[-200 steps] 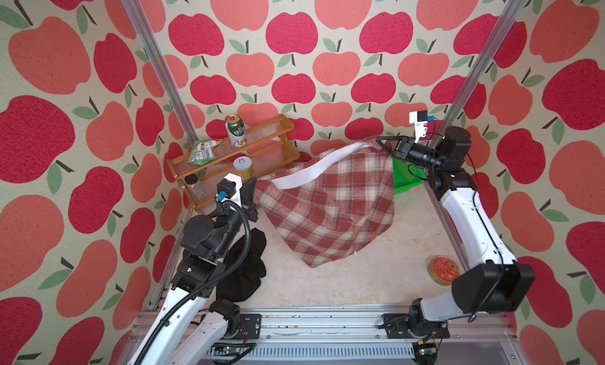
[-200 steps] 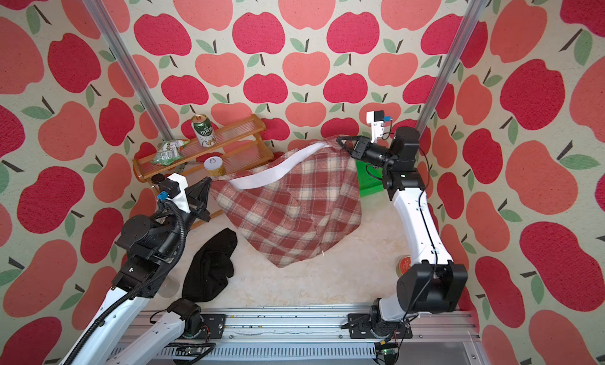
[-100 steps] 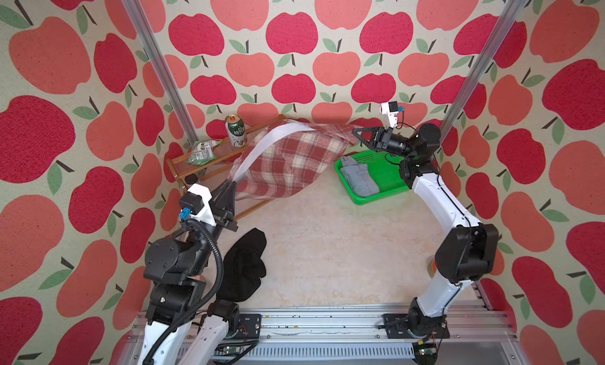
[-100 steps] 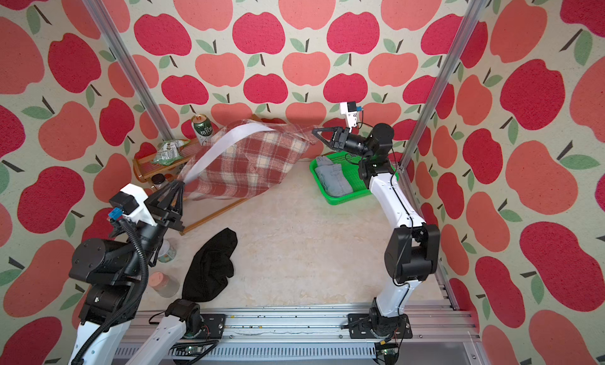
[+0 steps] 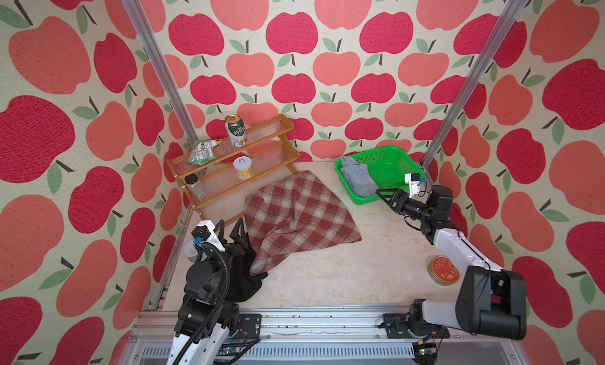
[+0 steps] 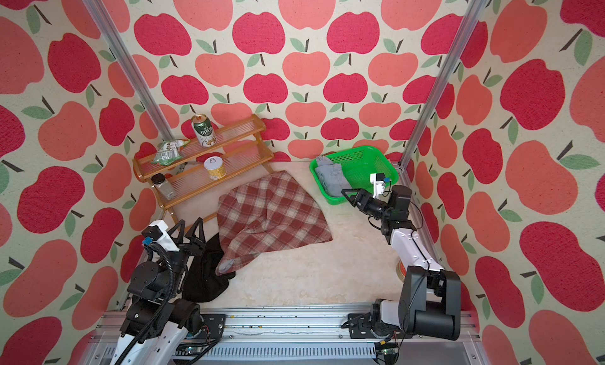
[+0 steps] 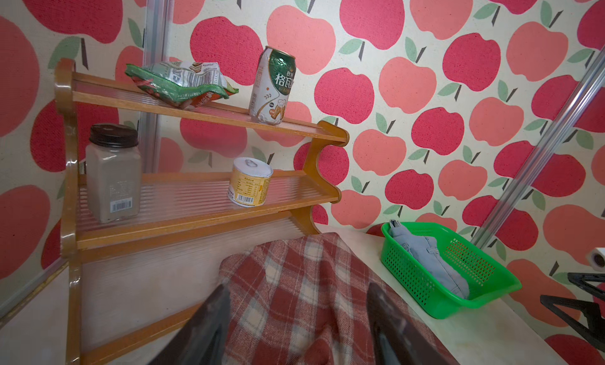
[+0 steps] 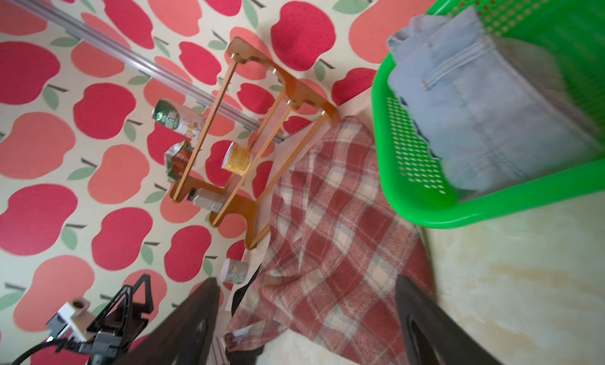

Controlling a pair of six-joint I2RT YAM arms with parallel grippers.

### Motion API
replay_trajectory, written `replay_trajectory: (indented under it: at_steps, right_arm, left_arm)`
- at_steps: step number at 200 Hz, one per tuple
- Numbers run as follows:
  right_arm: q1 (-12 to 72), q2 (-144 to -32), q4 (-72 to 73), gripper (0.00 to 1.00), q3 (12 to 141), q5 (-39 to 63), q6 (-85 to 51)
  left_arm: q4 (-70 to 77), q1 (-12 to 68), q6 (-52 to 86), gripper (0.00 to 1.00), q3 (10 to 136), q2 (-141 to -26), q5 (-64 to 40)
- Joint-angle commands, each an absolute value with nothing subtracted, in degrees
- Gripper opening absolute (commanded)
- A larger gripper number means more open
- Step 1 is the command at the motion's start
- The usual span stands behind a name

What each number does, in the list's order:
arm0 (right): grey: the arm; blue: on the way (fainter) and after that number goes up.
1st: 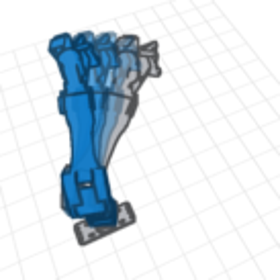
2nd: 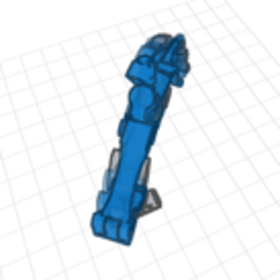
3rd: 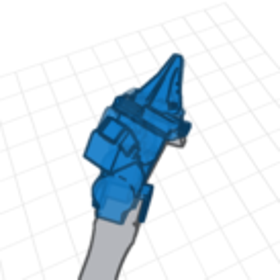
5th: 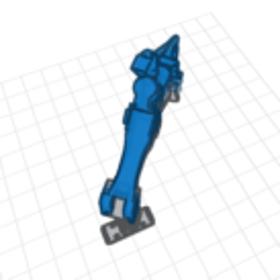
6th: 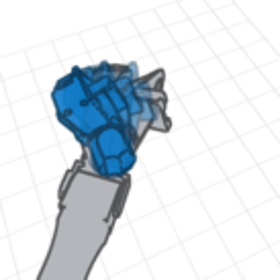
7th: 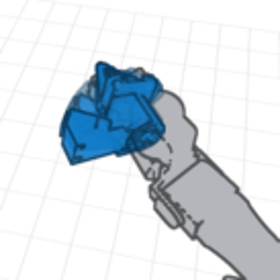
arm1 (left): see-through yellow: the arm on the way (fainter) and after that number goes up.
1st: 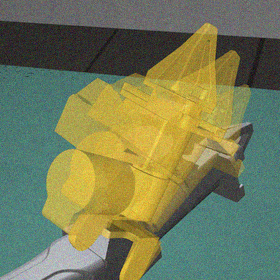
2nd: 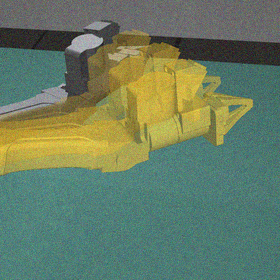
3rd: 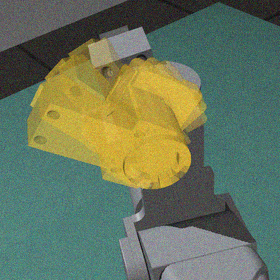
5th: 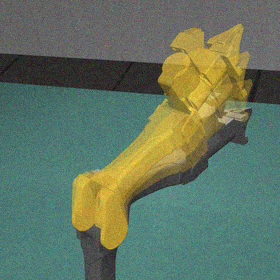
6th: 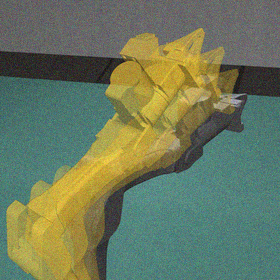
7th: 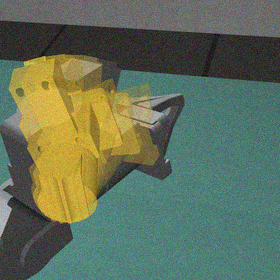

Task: Roll up the skirts
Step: Flatten out the skirt at the center of the board, then move the basket to the corner of the board.

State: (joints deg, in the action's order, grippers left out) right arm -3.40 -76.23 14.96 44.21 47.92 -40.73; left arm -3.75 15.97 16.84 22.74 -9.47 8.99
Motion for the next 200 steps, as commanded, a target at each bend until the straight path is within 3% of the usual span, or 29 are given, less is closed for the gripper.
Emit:
replay_trajectory:
  at_steps: [1, 23, 91, 154, 200]
  right_arm:
    - [-4.7, -78.7, -0.8, 0.86, 51.3, 36.7, -34.7]
    - [-5.4, -83.9, -11.5, 0.86, 58.3, 30.4, -33.2]
    - [-6.8, -98.4, -23.6, 0.88, 72.2, 19.4, -35.2]
    - [-6.7, -111.4, -24.3, 0.88, 84.2, 18.5, -43.0]
    - [-6.4, -119.5, -24.8, 0.78, 90.8, 16.2, -48.1]
  left_arm:
    - [-0.7, 16.1, 19.8, 0.67, 21.9, -13.6, 11.1]
    - [0.2, 16.0, 21.4, 0.67, 22.0, -19.0, 11.1]
    - [3.6, 16.0, 23.0, 0.67, 21.3, -23.9, 11.9]
    - [4.8, 16.0, 23.1, 0.67, 20.3, -24.0, 11.3]
    - [4.6, 15.9, 22.7, 0.67, 19.7, -23.4, 11.2]
